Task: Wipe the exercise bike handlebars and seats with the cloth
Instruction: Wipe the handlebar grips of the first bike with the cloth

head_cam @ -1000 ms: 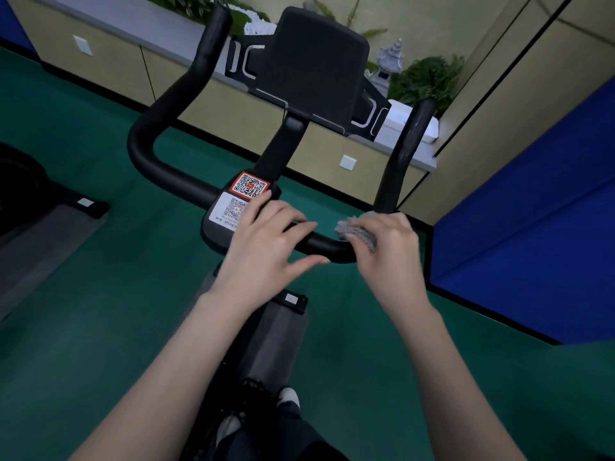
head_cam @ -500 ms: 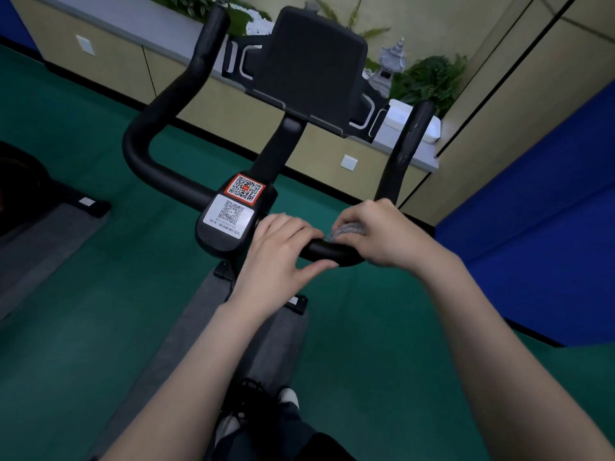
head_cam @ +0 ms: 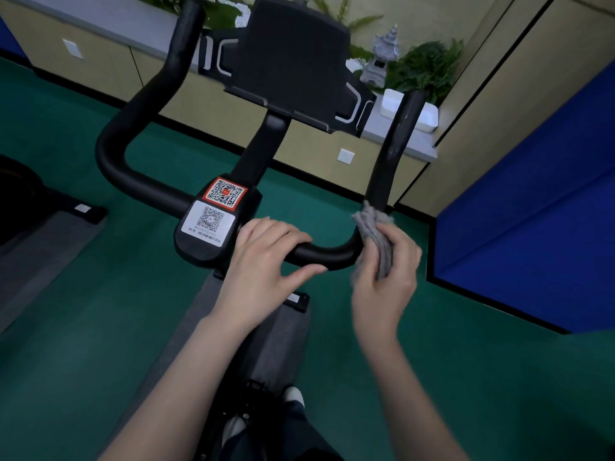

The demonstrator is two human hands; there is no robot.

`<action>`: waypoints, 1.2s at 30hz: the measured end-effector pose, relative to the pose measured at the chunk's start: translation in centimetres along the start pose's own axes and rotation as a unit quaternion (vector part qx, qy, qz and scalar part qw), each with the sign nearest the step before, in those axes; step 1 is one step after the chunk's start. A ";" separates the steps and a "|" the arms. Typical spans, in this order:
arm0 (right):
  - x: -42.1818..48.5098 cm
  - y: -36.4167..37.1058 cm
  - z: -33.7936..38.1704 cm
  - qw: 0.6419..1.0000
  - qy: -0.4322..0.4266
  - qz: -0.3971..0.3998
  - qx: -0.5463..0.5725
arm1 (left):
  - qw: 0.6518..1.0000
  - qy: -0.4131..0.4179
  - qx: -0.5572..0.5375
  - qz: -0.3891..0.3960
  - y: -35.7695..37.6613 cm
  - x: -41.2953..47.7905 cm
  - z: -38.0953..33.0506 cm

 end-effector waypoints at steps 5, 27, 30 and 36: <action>-3.9 1.9 -0.2 0.965 0.127 -0.179 0.147 | 1.000 0.000 0.004 0.003 0.1 0.1 0.0; -4.8 4.5 -2.9 0.727 0.406 -0.300 0.465 | 1.000 0.017 0.015 0.012 0.2 -0.1 0.1; -5.7 4.6 -2.6 0.736 0.410 -0.281 0.460 | 0.999 0.018 0.026 0.011 0.2 0.0 -0.1; -2.8 2.5 -3.1 0.833 0.305 -0.290 0.360 | 0.996 0.009 0.087 -0.008 0.4 0.3 -1.5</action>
Point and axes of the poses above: each hand's wrist, its own x-axis towards the middle knuckle, its own y-axis out of the palm, z = x × y, the point moved 4 cm from there along x, towards the middle knuckle, and after that the axes turned 12 degrees about x, right-handed, at the moved point
